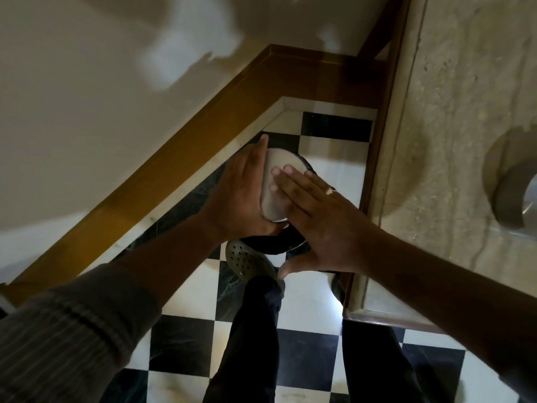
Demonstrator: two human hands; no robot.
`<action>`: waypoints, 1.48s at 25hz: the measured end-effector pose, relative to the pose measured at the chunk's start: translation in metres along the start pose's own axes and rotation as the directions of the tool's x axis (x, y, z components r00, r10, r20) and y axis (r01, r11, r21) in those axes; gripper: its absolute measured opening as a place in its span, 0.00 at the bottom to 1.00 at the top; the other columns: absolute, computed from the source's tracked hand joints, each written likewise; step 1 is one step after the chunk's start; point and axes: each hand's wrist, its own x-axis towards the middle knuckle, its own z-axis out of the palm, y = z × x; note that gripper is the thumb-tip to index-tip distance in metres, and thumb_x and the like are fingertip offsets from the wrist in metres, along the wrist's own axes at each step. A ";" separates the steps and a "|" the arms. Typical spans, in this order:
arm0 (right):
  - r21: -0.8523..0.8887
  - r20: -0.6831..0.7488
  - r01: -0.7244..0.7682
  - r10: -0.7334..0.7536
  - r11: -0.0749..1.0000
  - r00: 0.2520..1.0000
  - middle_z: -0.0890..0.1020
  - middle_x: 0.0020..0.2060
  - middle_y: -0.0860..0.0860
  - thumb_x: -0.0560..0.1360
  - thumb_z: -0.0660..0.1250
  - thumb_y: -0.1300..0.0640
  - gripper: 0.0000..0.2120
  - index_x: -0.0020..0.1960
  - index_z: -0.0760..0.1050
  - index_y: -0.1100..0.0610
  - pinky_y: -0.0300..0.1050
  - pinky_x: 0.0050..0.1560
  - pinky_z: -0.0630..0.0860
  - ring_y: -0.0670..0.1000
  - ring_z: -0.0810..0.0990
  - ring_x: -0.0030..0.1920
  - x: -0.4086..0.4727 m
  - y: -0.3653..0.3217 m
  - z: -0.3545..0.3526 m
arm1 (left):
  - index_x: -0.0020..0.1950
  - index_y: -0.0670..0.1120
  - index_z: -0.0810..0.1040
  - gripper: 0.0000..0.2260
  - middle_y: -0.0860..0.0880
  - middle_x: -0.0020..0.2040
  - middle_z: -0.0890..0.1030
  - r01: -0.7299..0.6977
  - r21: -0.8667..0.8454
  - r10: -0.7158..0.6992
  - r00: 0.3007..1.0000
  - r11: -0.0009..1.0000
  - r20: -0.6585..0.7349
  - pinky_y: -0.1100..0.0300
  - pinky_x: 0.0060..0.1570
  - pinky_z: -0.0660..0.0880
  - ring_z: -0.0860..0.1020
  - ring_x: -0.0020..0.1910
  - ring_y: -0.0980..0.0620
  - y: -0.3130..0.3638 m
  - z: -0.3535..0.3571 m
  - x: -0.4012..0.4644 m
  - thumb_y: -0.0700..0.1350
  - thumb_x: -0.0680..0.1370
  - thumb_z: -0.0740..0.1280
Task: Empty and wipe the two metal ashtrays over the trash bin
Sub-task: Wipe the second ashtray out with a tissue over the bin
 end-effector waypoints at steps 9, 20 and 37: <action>-0.056 0.034 -0.003 0.005 0.998 0.999 0.55 0.77 0.66 0.63 0.62 0.21 0.61 0.77 0.53 0.66 0.65 0.74 0.62 0.63 0.52 0.78 -0.017 -0.020 0.010 | 0.80 0.35 0.50 0.62 0.35 0.77 0.63 -0.016 -0.019 0.017 1.000 1.000 0.018 0.46 0.70 0.67 0.64 0.74 0.39 0.002 0.009 -0.005 0.64 0.60 0.78; -0.031 -0.344 -0.091 0.075 0.995 0.936 0.54 0.75 0.69 0.65 0.59 0.22 0.58 0.74 0.53 0.67 0.66 0.77 0.53 0.64 0.48 0.77 0.000 -0.014 -0.019 | 0.79 0.34 0.52 0.62 0.35 0.78 0.62 -0.043 -0.055 0.040 0.998 0.998 -0.049 0.45 0.72 0.66 0.63 0.75 0.38 -0.003 0.009 -0.007 0.65 0.60 0.79; 0.378 -0.169 -0.173 0.252 0.910 0.953 0.78 0.61 0.59 0.79 0.63 0.55 0.18 0.66 0.73 0.62 0.44 0.62 0.73 0.53 0.74 0.62 0.006 0.007 0.025 | 0.76 0.50 0.62 0.34 0.50 0.64 0.75 0.538 -0.648 -0.490 0.826 0.539 0.278 0.54 0.52 0.79 0.77 0.60 0.48 0.008 -0.012 0.001 0.55 0.75 0.72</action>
